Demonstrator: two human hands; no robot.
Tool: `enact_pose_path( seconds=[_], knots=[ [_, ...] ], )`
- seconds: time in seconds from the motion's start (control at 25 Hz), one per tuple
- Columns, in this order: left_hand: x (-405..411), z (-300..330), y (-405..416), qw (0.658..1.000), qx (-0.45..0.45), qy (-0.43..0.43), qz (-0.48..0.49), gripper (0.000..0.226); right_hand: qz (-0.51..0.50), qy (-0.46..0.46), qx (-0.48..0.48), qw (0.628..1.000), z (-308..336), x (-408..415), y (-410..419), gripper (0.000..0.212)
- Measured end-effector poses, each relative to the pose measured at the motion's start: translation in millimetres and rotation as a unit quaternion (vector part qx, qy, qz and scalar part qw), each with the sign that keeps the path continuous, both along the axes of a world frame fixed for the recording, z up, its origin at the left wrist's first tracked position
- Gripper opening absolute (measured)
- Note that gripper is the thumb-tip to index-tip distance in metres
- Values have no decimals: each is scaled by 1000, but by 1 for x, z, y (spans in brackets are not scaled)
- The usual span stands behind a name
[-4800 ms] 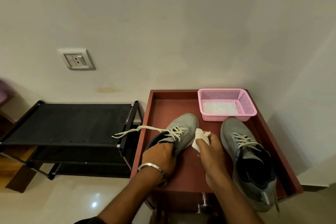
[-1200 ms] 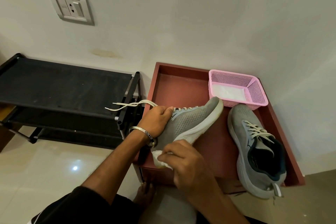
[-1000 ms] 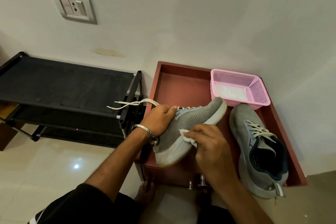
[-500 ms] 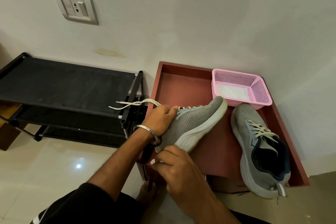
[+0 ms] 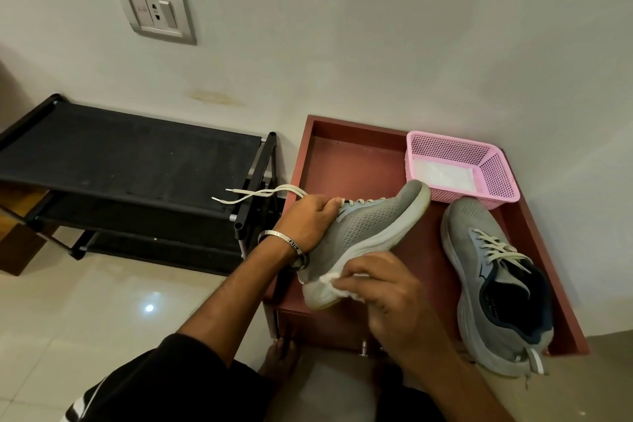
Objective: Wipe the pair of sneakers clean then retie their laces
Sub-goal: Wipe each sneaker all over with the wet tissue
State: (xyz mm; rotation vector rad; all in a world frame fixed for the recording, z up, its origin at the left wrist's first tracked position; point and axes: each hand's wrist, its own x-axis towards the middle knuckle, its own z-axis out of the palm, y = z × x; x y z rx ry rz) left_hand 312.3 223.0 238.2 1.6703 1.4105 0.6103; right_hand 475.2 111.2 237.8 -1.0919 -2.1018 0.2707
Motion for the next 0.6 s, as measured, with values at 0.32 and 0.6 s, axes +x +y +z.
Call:
enact_pose_path(
  seconds=[0.32,0.6],
  knots=[
    [-5,-7,3,999,-19,-6,25,42,21,-23,-5,1000,-6,-26,-26,35],
    [-5,-9,4,1000,-17,-5,12,41,-154,25,2,988,-11,3,0,29]
  ],
)
